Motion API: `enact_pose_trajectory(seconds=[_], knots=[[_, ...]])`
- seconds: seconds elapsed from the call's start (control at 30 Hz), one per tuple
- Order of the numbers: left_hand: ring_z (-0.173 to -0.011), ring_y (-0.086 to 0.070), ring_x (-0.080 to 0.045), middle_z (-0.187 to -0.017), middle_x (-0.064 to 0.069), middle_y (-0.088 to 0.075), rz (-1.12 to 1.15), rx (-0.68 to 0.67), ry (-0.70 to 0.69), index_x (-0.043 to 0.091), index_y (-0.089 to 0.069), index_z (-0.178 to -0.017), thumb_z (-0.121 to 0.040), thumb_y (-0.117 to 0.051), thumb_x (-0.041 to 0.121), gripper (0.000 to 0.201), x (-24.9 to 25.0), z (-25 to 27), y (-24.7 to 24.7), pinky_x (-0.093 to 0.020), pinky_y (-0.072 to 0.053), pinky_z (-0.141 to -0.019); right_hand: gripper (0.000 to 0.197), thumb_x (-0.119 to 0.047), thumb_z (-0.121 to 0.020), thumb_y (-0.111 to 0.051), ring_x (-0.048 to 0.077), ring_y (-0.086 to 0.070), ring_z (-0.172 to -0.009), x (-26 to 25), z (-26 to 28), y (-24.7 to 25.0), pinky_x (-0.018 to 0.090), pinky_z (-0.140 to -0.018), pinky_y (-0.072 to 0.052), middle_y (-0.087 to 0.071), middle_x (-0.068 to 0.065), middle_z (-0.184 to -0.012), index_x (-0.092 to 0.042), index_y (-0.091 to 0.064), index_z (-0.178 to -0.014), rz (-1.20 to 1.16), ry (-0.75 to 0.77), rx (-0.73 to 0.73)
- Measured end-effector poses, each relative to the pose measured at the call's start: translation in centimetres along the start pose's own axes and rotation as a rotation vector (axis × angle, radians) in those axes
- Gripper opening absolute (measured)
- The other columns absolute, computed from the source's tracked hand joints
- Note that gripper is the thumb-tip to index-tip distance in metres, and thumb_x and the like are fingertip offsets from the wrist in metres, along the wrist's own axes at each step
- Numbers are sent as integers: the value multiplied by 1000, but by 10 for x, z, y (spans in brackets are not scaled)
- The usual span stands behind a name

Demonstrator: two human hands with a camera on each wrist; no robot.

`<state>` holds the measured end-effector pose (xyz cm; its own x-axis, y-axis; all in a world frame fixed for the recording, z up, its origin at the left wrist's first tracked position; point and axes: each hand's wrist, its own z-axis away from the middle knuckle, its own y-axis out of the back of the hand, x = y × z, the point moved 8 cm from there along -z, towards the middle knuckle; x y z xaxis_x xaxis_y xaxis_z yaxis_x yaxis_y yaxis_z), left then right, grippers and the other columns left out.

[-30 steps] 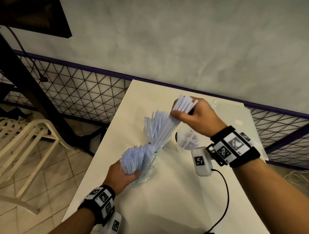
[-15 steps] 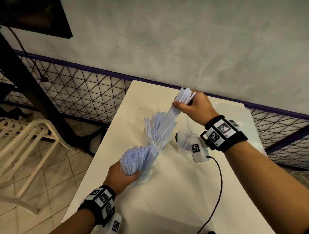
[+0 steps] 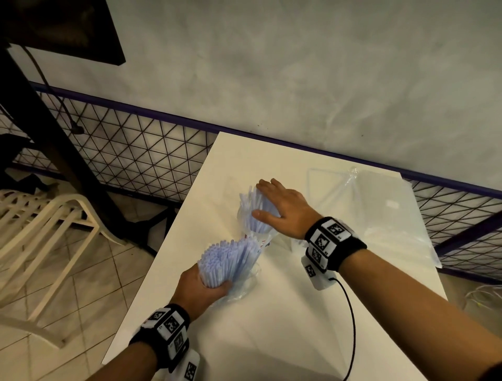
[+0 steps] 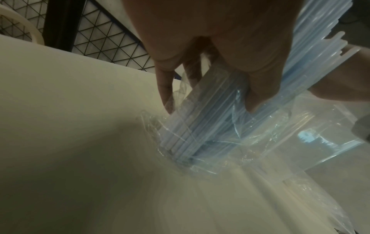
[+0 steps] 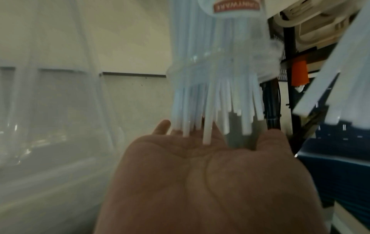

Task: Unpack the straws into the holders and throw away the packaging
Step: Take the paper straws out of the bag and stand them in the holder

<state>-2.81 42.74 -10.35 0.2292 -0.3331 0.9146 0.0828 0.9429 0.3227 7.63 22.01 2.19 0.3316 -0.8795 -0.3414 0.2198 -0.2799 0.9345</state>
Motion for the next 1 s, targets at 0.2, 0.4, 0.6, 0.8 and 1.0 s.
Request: enact_pose_trajectory(seconds=[0.2,0.4,0.6,0.8,1.0], knots=[[-88,-62,2,-94,17,-64,20,-11,-5,33,-56,-99,-63,-88,15,51,-2,-1,-1,-7,-45,-69,90,-70,-84,-51,16,-4,-153,-6,-10,3,46,-119,-9,-13,-6,-166,-27,-19,-156,32,53,143],[-85,-65,2,-91,14,-67,-10,1,-39,29,-60,-97,-62,-88,17,47,-2,-2,0,-8,-49,-66,80,-69,-86,-54,14,-14,-151,-23,-42,2,51,-116,-11,-21,-11,-163,-36,-25,-152,155,22,121],[-85,-68,-5,-88,9,-70,-27,9,-33,20,-64,-100,-62,-89,19,45,-8,-3,0,-10,-51,-65,46,-26,-103,-45,17,-39,-140,-16,-57,1,42,-109,-27,-38,-6,-156,-26,-37,-148,160,-3,91],[-85,-68,-6,-90,6,-71,-16,-3,-12,16,-65,-103,-59,-88,25,50,-8,-5,-1,-13,-52,-68,43,-33,-108,-27,16,-15,-151,-8,-51,-8,46,-114,-15,-26,-10,-162,-27,-37,-149,292,-11,-38],[-89,-67,-10,-94,8,-69,10,-7,4,22,-62,-103,-59,-88,26,51,-9,-5,-1,-18,-50,-72,44,-37,-98,-49,14,-56,-110,-56,-7,23,34,-98,-42,-55,1,-134,-21,-51,-139,-133,251,52]])
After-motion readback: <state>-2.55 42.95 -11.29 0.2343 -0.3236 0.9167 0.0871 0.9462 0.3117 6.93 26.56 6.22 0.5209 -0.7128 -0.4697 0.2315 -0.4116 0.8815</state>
